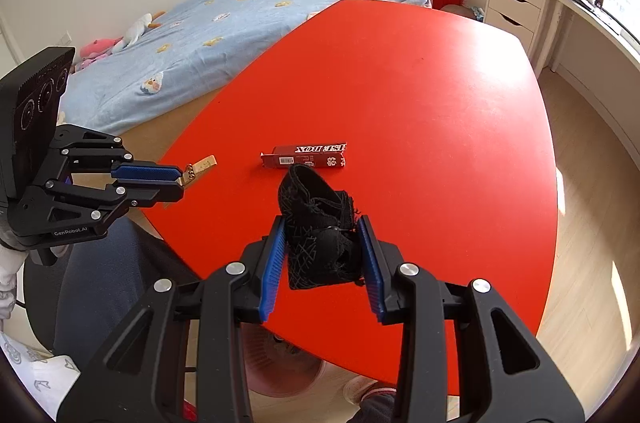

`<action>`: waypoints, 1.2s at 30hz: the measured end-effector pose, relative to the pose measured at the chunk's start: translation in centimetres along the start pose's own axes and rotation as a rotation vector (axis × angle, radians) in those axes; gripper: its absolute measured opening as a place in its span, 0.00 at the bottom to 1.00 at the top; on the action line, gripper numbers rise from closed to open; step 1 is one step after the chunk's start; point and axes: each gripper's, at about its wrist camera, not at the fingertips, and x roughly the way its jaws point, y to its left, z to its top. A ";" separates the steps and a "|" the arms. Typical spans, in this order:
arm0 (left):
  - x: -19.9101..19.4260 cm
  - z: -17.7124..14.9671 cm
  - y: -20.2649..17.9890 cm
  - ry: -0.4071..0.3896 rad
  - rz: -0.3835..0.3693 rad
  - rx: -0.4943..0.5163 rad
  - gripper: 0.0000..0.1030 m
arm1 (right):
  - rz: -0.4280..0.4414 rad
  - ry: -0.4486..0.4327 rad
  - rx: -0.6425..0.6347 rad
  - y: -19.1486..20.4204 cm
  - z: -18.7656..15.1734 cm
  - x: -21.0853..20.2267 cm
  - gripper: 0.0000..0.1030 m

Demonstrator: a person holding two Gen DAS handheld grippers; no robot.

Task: Collect trash
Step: 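Grasp the black mesh bag with the right gripper while the left gripper grasps the wooden clothespin, then carry both items over the wastebasket and open both grippers to drop them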

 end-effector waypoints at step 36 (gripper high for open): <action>-2.8 -8.9 -6.9 0.036 -0.077 -0.023 0.12 | 0.068 0.062 0.027 7.8 -12.8 -4.3 0.35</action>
